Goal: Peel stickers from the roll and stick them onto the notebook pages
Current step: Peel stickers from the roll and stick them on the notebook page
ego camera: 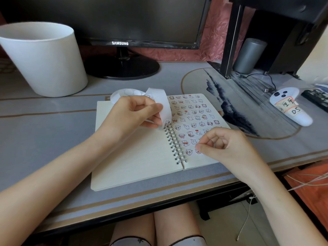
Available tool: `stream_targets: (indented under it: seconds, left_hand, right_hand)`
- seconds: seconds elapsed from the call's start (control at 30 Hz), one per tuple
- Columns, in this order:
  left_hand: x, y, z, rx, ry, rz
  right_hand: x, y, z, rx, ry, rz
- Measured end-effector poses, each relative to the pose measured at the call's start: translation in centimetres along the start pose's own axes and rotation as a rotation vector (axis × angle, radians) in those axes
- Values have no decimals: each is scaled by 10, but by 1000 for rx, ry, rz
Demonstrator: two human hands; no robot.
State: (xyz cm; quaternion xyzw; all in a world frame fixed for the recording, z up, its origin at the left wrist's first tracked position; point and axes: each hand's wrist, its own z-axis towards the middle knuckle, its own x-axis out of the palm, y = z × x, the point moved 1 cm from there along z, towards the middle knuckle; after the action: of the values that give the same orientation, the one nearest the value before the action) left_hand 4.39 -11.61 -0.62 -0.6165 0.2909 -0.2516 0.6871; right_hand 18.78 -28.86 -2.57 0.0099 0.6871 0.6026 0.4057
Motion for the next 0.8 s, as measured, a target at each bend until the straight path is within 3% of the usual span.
stream_targets:
  seconds: [0.8]
  left_hand:
    - [0,-1,-1,6,6,0]
  right_hand:
    - [2,-6,4,10,-53,32]
